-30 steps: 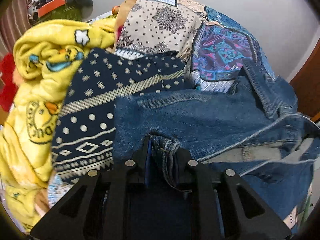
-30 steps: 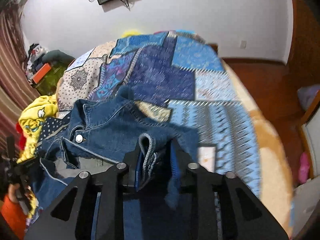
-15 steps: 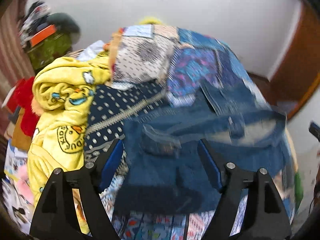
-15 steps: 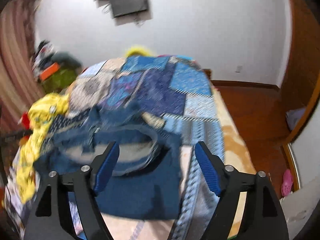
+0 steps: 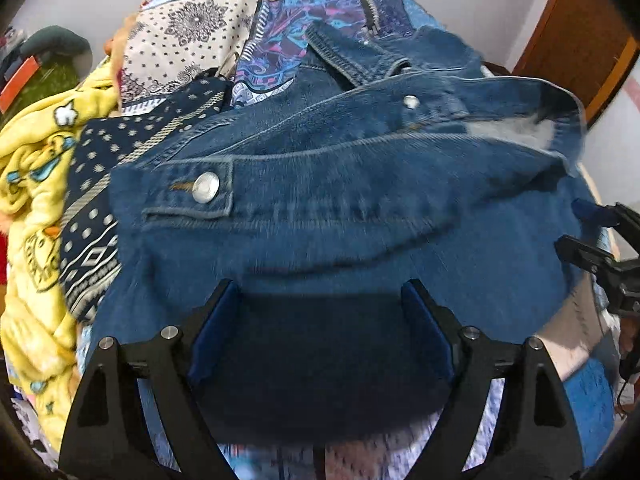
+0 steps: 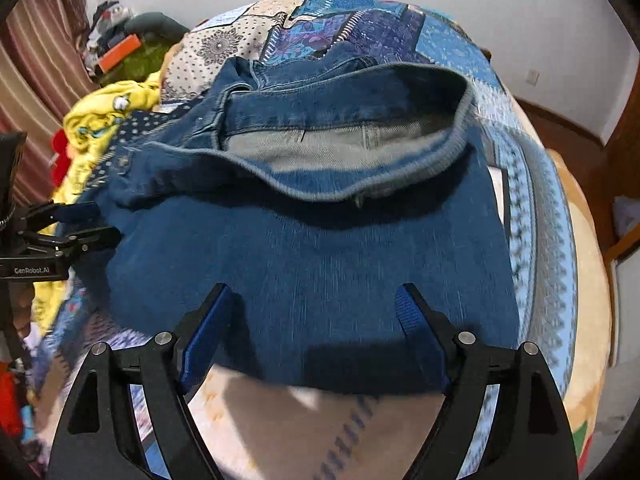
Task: Fold large clothes
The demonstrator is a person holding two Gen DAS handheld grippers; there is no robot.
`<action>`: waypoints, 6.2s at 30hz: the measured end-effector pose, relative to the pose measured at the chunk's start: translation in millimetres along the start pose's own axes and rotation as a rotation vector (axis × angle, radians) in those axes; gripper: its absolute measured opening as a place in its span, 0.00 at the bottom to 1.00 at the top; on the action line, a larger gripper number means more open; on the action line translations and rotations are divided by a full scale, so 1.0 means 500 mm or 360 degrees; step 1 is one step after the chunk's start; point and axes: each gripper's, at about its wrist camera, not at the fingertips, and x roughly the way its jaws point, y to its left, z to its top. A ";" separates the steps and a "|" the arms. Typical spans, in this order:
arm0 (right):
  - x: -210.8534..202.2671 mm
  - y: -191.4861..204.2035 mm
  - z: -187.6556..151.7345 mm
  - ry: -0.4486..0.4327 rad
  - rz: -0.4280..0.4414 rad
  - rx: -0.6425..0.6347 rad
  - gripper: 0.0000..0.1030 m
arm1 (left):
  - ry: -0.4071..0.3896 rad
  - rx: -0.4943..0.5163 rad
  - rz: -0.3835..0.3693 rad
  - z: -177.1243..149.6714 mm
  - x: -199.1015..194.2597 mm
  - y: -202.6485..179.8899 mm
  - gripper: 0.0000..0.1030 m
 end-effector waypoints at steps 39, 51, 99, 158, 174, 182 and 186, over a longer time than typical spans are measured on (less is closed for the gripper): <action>-0.044 -0.038 -0.058 0.0057 -0.0081 0.0101 0.87 | -0.0169 -0.0158 0.0205 -0.209 -0.087 0.104 0.97; -0.140 -0.090 -0.132 0.0032 -0.0259 0.0302 0.87 | -0.0229 -0.0696 -0.0204 -0.329 -0.162 0.189 0.97; 0.032 0.335 0.054 0.0123 0.0159 -0.0309 0.87 | -0.0827 -0.0693 -0.0192 -0.145 -0.353 0.212 0.17; -0.100 0.020 -0.138 -0.0061 0.0078 0.0243 0.96 | -0.0286 0.0068 0.0090 -0.153 -0.184 -0.104 0.94; -0.074 -0.045 -0.140 0.0073 0.0251 0.0277 0.99 | -0.0283 0.0103 0.0027 -0.124 -0.189 -0.070 0.95; 0.030 -0.094 -0.075 0.0209 0.0530 0.0434 0.99 | -0.0103 -0.0107 -0.0228 -0.043 -0.116 -0.018 0.95; 0.094 -0.104 -0.067 0.0320 0.0716 0.0508 0.99 | 0.0046 -0.0328 -0.0551 -0.030 -0.049 0.014 0.95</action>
